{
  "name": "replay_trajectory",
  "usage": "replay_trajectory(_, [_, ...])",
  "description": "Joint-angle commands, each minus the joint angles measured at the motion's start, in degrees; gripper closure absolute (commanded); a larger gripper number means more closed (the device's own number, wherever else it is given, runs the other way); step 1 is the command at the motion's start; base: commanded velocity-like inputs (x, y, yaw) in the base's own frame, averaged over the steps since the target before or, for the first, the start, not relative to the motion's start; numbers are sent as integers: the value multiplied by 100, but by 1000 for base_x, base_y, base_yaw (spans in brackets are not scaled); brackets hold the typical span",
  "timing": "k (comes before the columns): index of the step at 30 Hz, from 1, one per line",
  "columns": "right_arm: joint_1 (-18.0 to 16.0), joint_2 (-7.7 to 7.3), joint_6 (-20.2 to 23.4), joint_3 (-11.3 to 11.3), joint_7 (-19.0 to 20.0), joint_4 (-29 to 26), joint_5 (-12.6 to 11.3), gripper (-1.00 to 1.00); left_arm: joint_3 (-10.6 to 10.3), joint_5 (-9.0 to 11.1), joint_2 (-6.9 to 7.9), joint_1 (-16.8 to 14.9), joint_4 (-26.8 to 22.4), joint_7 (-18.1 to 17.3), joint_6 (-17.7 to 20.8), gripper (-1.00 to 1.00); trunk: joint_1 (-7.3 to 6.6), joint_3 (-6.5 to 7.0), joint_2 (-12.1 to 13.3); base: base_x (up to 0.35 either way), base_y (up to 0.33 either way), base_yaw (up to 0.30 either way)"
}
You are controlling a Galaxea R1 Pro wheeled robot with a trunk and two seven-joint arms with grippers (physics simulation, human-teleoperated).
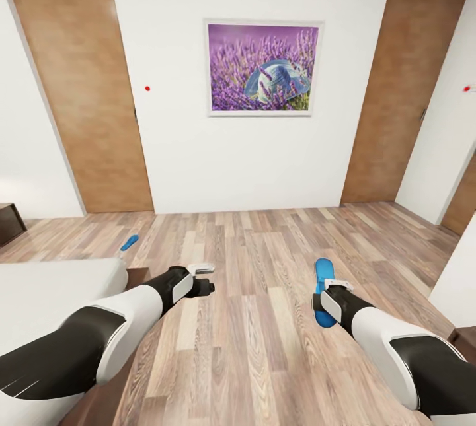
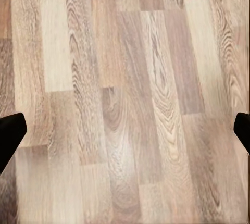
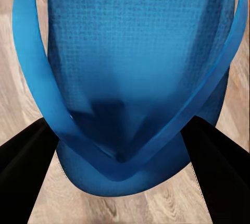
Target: In the bedroom, move the book from the bed onto either nightstand, and place the two sandals side by side next to the bed.
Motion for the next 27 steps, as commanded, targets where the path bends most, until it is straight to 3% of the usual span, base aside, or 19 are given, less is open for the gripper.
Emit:
replay_trajectory(1, [0, -1, 37, 48, -24, -14, -54, 100, -40, 61, -1, -6, 7, 20, 10, -100, -23, 20, 39, 0, 0, -249])
replay_trajectory(14, [0, 1, 38, 50, -24, -14, -54, 100, -32, 77, -15, -1, 30, 20, -424, -100, -309, 355, 560, 0, 0, -241])
replay_trajectory(27, [0, 1, 45, 49, -28, -14, -54, 100, -31, 79, -16, 8, 31, 20, -470, -100, -594, 690, 1081, 0, 0, -205])
